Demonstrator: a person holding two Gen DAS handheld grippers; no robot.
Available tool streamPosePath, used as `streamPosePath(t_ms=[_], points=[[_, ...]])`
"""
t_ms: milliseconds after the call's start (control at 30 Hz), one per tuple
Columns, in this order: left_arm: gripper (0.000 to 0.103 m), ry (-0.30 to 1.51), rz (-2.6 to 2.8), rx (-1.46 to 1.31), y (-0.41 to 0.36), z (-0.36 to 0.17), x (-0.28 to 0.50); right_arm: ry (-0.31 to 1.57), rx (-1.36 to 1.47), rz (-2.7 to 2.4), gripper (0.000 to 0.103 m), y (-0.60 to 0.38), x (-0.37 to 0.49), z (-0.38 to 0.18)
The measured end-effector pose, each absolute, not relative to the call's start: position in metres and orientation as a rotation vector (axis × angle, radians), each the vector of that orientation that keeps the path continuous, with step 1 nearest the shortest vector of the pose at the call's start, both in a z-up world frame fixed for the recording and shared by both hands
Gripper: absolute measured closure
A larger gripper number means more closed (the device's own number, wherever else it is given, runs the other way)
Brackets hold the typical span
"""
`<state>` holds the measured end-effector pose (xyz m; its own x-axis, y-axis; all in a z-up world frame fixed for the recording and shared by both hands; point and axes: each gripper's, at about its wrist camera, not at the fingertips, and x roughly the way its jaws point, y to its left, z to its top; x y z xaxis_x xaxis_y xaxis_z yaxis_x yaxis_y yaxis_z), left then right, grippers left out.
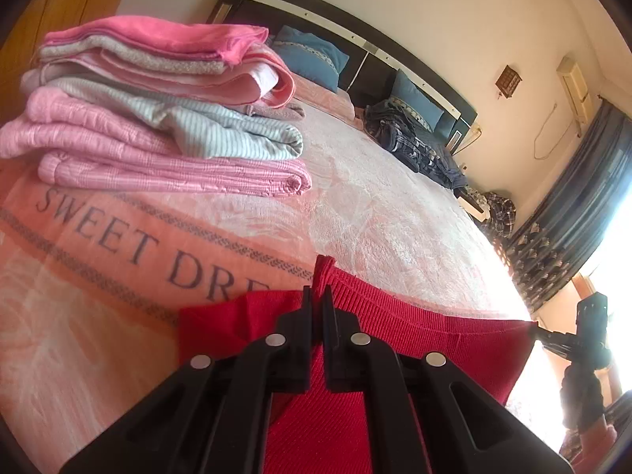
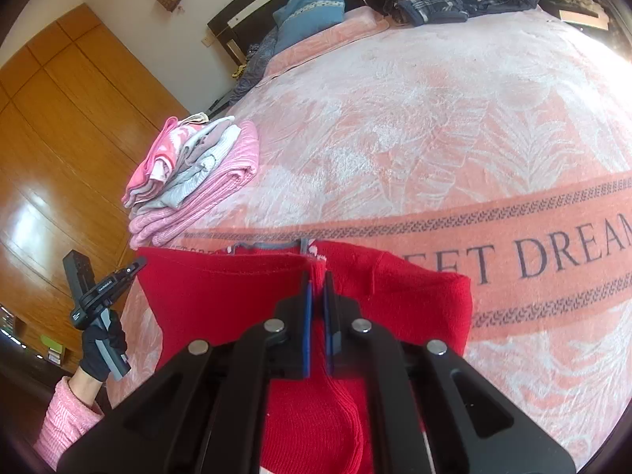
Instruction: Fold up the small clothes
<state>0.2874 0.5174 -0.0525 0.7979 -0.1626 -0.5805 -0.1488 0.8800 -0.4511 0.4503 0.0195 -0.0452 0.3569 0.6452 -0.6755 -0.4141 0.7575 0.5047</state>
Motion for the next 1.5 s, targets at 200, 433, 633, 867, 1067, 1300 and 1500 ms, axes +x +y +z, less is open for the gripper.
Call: streamPosePath(t_ms=[200, 433, 633, 867, 1067, 1300, 1500], points=[[0.100, 0.701, 0.032, -0.425, 0.515, -0.070, 0.340, 1.036, 0.256, 0.578, 0.100, 0.041, 0.503, -0.084], [0.099, 0.849, 0.103, -0.379, 0.518, -0.138, 0.361, 1.120, 0.207, 0.488, 0.100, 0.051, 0.520, -0.147], [0.094, 0.872, 0.111, -0.458, 0.529, -0.147, 0.351, 1.129, 0.225, 0.459, 0.085, 0.045, 0.512, -0.153], [0.070, 0.841, 0.139, -0.409, 0.526, -0.080, 0.297, 1.156, 0.196, 0.561, 0.071, 0.018, 0.450, -0.095], [0.059, 0.876, 0.005, -0.323, 0.475, -0.068, 0.209, 1.298, 0.137, 0.643, 0.061, 0.000, 0.350, -0.112], [0.059, 0.940, -0.077, -0.365, 0.440, -0.106, 0.184, 1.319, 0.173, 0.675, 0.061, -0.004, 0.318, -0.138], [0.059, 0.950, -0.073, -0.390, 0.439, -0.120, 0.197, 1.349, 0.163, 0.699, 0.083, 0.004, 0.326, -0.157]])
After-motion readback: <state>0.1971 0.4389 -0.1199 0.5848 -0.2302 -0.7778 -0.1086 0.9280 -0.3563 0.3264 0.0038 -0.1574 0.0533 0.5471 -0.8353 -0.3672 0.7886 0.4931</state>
